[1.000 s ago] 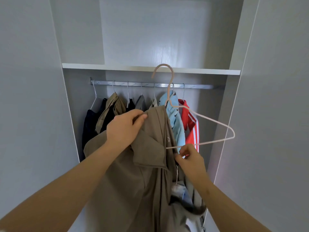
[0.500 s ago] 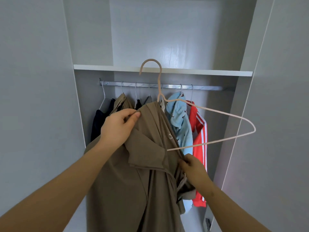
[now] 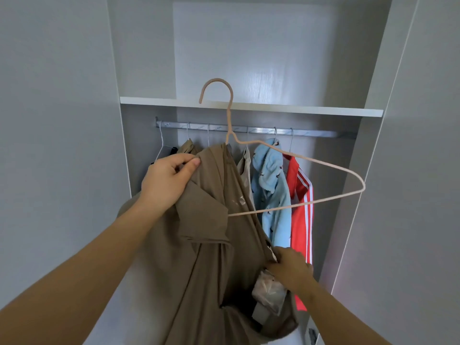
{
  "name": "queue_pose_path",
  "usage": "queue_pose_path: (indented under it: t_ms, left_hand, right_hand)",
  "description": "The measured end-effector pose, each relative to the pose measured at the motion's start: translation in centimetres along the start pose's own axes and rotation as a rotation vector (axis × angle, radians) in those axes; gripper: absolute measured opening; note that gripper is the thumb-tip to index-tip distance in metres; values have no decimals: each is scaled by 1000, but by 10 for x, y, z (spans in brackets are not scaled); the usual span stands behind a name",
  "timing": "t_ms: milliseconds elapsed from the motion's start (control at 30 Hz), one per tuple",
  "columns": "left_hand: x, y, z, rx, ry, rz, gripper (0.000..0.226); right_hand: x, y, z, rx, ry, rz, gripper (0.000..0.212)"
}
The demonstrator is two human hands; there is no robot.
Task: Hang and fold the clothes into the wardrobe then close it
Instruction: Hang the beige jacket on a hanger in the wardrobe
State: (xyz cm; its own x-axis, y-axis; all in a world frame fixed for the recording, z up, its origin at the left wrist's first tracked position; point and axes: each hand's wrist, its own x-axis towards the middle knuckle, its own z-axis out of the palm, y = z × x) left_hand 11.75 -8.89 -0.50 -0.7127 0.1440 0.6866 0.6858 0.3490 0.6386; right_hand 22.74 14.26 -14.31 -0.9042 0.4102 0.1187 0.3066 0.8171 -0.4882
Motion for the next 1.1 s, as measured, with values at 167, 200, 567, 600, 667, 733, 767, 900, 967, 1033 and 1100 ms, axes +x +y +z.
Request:
queue_pose_path:
  t_ms: [167, 200, 567, 600, 667, 733, 767, 900, 967, 1033, 1100]
  left_hand:
    - [2, 9, 1, 26, -7, 9, 18]
    - [2, 11, 2, 24, 5, 4, 18]
    - [-3, 30, 7, 94, -14, 33, 21]
    - [-3, 28, 7, 78, -6, 27, 21]
    - [-2, 27, 8, 46, 18, 14, 19]
    - [-2, 28, 9, 20, 32, 4, 17]
    - [-2, 30, 10, 9, 34, 2, 16]
    - [-3, 37, 13, -39, 30, 13, 12]
    - [-3, 39, 14, -63, 31, 14, 12]
    - [-2, 39, 13, -81, 29, 17, 13]
    - [-1, 37, 12, -99, 29, 28, 14]
  right_hand:
    - [-5, 9, 5, 141, -14, 293, 43]
    - [-4, 10, 5, 278, -3, 353, 46]
    - [6, 5, -21, 1185, -301, 366, 26]
    - [4, 6, -21, 1197, -476, 330, 20]
    - [2, 11, -14, 1140, -626, 297, 19]
    - [3, 16, 2, 1057, -490, 432, 17]
    - [1, 17, 11, 1006, -339, 507, 12]
    - [-3, 14, 39, 489, -141, 574, 52]
    - [-9, 10, 39, 361, -109, 710, 77]
    - [-13, 7, 35, 694, -161, 823, 72]
    - [-12, 10, 37, 1091, -301, 845, 43]
